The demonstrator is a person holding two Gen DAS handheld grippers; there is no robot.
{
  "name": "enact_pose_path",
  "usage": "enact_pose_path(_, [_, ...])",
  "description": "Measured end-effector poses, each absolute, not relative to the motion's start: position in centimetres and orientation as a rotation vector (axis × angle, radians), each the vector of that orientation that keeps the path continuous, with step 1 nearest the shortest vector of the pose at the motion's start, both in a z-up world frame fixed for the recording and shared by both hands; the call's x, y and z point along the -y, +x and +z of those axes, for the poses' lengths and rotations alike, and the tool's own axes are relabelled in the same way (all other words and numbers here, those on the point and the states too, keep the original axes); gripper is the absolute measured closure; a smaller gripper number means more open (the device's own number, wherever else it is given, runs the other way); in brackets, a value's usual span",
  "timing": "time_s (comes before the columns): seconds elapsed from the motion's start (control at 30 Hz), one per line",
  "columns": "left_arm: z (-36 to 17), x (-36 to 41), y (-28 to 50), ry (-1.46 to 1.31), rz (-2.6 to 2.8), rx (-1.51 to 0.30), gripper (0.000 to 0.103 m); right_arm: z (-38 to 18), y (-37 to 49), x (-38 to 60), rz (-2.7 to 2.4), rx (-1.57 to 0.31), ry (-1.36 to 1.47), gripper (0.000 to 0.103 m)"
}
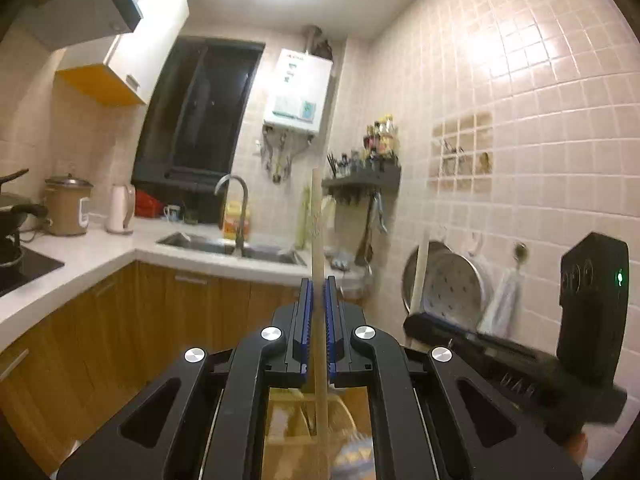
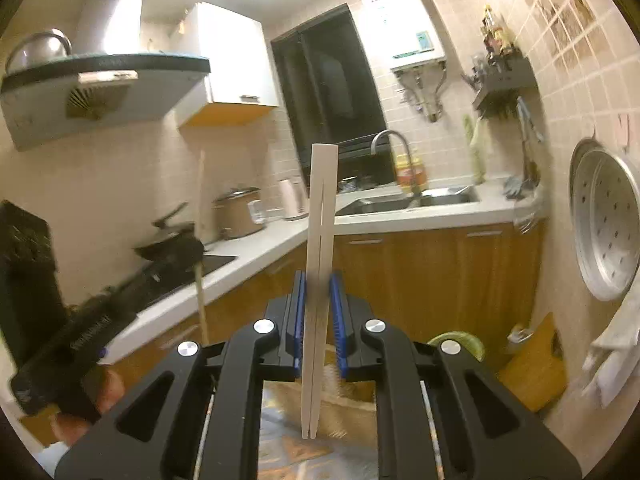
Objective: Organize utensils
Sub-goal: 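Lift both chopsticks with both tools and carry them above the beige holder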
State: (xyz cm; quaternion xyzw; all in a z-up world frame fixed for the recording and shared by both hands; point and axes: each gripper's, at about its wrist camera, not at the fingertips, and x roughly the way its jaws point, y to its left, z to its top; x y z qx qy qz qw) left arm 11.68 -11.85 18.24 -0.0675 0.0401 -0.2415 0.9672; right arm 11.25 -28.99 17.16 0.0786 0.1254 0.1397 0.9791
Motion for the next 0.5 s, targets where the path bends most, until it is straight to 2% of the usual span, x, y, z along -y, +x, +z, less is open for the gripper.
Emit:
enact_pose_path(0.27, [13.3,11.9,20.8,-0.260,-0.391,-0.149,0.099,13.3,17.8,30.4,0.181,-0.302,0.188,0.092])
enact_pose_path(0.5, [10.2,12.5,22.1,-0.236,-0.335,-0.166,0.099,11.5,18.7,28.8,0.136,-0.273,0.069,0.092])
